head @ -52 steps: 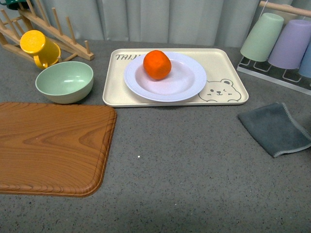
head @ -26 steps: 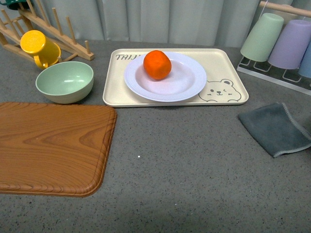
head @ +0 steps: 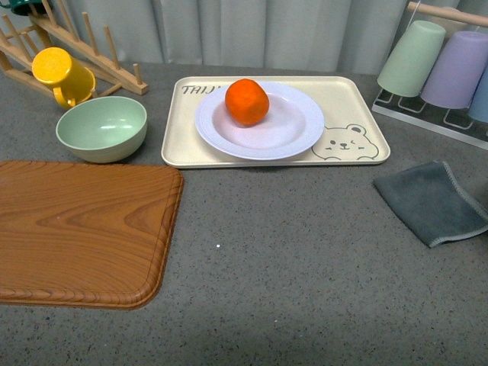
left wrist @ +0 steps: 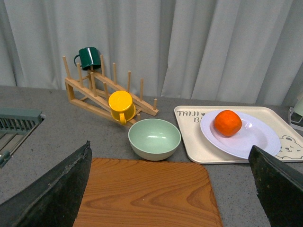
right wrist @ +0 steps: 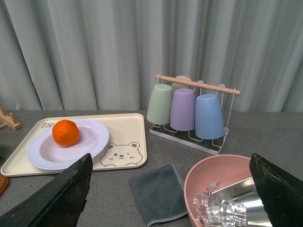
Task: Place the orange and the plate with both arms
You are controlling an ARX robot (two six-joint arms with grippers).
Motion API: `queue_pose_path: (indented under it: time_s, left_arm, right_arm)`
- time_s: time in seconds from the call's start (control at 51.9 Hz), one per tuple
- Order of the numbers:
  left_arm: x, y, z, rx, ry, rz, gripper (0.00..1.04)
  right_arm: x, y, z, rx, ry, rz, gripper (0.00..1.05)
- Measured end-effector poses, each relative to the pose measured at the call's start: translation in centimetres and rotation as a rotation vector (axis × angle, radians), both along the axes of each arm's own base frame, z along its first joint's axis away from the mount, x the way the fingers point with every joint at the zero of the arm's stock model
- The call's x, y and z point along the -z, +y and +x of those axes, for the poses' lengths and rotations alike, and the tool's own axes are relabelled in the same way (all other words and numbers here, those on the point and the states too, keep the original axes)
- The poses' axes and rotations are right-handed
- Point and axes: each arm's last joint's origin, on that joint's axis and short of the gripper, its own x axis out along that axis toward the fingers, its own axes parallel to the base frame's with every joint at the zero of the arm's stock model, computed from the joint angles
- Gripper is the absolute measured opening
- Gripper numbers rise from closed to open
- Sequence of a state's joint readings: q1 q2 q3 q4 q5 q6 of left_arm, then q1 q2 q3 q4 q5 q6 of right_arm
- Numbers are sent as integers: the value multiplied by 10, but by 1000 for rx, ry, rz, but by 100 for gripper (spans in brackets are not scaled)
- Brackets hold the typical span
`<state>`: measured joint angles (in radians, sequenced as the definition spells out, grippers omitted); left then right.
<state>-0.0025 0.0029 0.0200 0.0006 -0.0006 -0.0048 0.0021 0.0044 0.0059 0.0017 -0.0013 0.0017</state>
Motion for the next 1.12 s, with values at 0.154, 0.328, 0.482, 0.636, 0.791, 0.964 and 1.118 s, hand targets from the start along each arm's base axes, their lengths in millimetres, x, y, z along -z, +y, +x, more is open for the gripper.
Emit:
queue_pose_path:
  time_s: [0.154,0.328,0.482,0.636,0.791,0.964,1.118]
  left_arm:
    - [0,0,0,0,0,0,98]
    - [0,0,0,0,0,0,98]
    - [0,0,0,0,0,0,98]
    - [0,0,0,0,0,0,98]
    - [0,0,0,0,0,0,98]
    - [0,0,0,0,0,0,98]
    - [0,0,0,0,0,0,98]
  right_arm:
    - [0,0,0,0,0,0,96]
    - [0,0,0,0,0,-1,96]
    - [0,0,0,0,0,-1,96]
    - [0,0,0,0,0,-1,96]
    - [0,0,0,0,0,-1,96]
    - [0,0,0,0,0,-1,96]
    - [0,0,0,0,0,-1,96]
